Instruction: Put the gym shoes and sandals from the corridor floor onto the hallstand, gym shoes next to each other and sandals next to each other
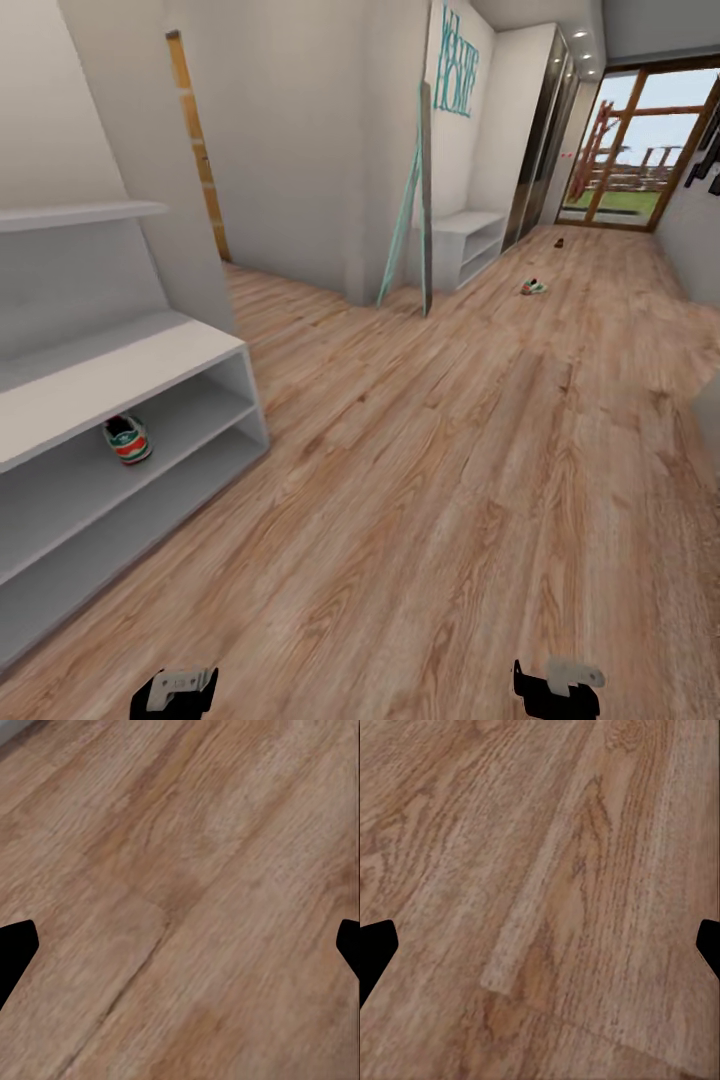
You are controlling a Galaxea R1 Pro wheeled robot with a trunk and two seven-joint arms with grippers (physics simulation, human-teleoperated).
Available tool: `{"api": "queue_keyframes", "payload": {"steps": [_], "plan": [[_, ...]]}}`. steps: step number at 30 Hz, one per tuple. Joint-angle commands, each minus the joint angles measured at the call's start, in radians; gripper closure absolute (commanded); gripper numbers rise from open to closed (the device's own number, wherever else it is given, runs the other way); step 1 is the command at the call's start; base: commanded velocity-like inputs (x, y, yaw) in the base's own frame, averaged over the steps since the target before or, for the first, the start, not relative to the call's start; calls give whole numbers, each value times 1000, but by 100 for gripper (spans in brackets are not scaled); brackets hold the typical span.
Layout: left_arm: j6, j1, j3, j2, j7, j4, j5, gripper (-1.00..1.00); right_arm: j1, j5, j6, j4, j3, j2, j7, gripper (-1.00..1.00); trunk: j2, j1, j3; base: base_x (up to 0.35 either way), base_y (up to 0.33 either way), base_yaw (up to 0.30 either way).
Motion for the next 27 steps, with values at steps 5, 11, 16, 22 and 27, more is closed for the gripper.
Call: {"api": "queue_keyframes", "payload": {"steps": [5, 11, 16, 22, 27], "plan": [[-3, -1, 9, -1, -8, 0, -5, -100, -1, -4, -4, 1, -2, 0, 1, -100, 0, 0, -1, 327, 0, -300], [-4, -1, 9, 0, -7, 0, -5, -100, -1, -4, -4, 1, -2, 0, 1, -100, 0, 0, -1, 337, 0, -300], [-4, -1, 9, 0, -7, 0, -5, -100, -1, -4, -4, 1, -2, 0, 2, -100, 0, 0, -1, 339, 0, -300], [-4, -1, 9, 0, -7, 0, -5, -100, -1, -4, -4, 1, -2, 0, 1, -100, 0, 0, -1, 339, 0, -300], [-4, -1, 9, 0, -7, 0, -5, -100, -1, -4, -4, 1, -2, 0, 1, -100, 0, 0, -1, 339, 0, -300]]}}
